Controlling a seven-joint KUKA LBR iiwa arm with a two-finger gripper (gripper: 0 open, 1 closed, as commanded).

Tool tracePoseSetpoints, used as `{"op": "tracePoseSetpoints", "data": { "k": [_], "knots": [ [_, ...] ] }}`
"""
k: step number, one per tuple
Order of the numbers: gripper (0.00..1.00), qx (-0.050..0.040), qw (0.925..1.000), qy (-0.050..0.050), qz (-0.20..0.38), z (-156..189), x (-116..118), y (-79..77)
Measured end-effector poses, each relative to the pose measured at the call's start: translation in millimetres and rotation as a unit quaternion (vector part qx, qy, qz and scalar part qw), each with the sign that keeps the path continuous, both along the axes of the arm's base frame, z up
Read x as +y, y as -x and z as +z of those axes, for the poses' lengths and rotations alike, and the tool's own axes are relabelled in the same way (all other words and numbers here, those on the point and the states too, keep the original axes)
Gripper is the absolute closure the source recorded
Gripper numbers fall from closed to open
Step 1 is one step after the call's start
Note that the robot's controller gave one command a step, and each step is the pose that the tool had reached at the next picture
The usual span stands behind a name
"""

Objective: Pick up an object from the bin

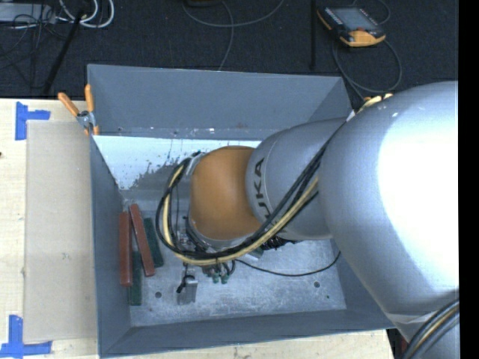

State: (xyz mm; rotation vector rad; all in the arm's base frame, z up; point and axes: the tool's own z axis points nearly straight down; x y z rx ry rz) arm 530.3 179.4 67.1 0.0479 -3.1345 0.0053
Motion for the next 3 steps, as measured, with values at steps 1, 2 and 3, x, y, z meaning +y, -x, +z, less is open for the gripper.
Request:
{"op": "tracePoseSetpoints", "data": {
  "k": [1, 2, 3],
  "knots": [
    [0.00, -0.0065, 0.9993, 0.000, -0.037, 113.4, -141.1, -13.1],
    [0.00, -0.0003, 0.9995, -0.001, -0.030, -2.2, -137.0, -38.2],
    [1.00, -0.0033, 0.9995, -0.002, -0.032, 3.1, -137.1, -39.9]
  ]
}}
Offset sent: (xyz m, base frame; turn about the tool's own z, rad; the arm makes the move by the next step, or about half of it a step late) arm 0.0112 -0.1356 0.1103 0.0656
